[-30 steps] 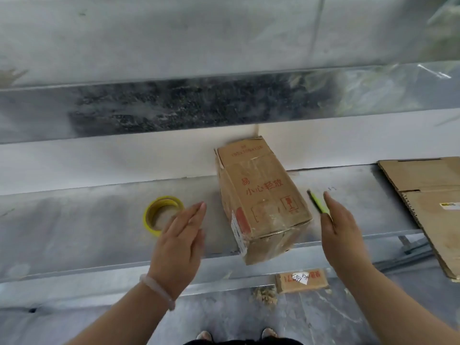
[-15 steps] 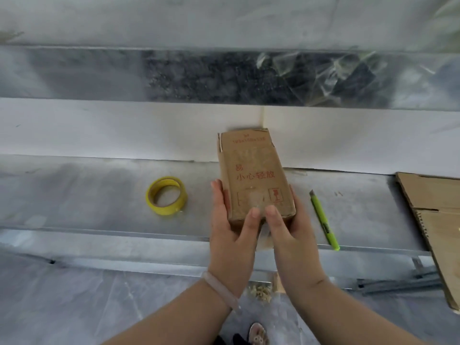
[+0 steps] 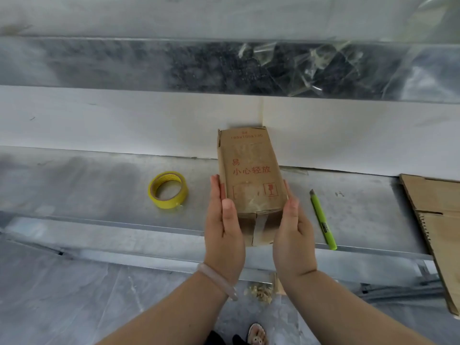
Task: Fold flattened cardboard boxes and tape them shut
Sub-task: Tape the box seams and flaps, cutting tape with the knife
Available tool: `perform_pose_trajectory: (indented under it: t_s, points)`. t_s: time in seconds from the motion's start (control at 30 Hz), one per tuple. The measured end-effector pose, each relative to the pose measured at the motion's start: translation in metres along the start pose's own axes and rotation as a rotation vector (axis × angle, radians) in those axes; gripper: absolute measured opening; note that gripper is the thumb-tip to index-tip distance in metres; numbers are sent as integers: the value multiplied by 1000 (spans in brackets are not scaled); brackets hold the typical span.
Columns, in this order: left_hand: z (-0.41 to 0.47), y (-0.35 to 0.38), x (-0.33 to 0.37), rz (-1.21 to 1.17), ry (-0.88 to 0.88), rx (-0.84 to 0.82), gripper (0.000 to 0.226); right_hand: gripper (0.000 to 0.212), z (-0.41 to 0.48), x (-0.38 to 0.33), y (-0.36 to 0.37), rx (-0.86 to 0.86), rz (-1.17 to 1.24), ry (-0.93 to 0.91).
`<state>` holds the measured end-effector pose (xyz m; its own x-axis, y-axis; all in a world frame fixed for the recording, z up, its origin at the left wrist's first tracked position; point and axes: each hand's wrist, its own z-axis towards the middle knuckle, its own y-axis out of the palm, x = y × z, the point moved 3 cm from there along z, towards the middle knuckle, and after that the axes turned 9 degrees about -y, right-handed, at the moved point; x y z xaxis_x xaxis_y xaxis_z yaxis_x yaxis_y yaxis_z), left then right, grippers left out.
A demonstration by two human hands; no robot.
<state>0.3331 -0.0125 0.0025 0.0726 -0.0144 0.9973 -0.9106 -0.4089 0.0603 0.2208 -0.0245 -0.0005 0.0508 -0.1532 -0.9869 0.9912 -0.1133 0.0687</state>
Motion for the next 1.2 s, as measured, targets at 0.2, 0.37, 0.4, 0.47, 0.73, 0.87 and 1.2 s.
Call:
perform_pose_trajectory:
  t_s: [0.2, 0.37, 0.4, 0.47, 0.73, 0.87, 1.2]
  points:
    - [4, -5, -8, 151, 126, -29, 78, 35, 0, -10, 1, -104, -78, -97]
    - [-4, -3, 0, -24, 11, -28, 48, 39, 1, -2, -3, -51, 43, 49]
    - [-5, -3, 5, -61, -39, -41, 47, 40, 2, -5, -3, -64, 19, 66]
    - [-4, -2, 9, -108, -117, -60, 50, 37, 5, -12, -2, -97, -43, 84]
    - [-5, 4, 8, -10, -108, 24, 55, 24, 10, -17, -3, -147, -344, -68]
    - [-6, 0, 3, -32, -147, 13, 50, 42, 9, -6, -8, -125, -274, -80]
    - [-6, -17, 17, 41, -296, -173, 40, 30, 10, -18, -14, -282, -234, 103]
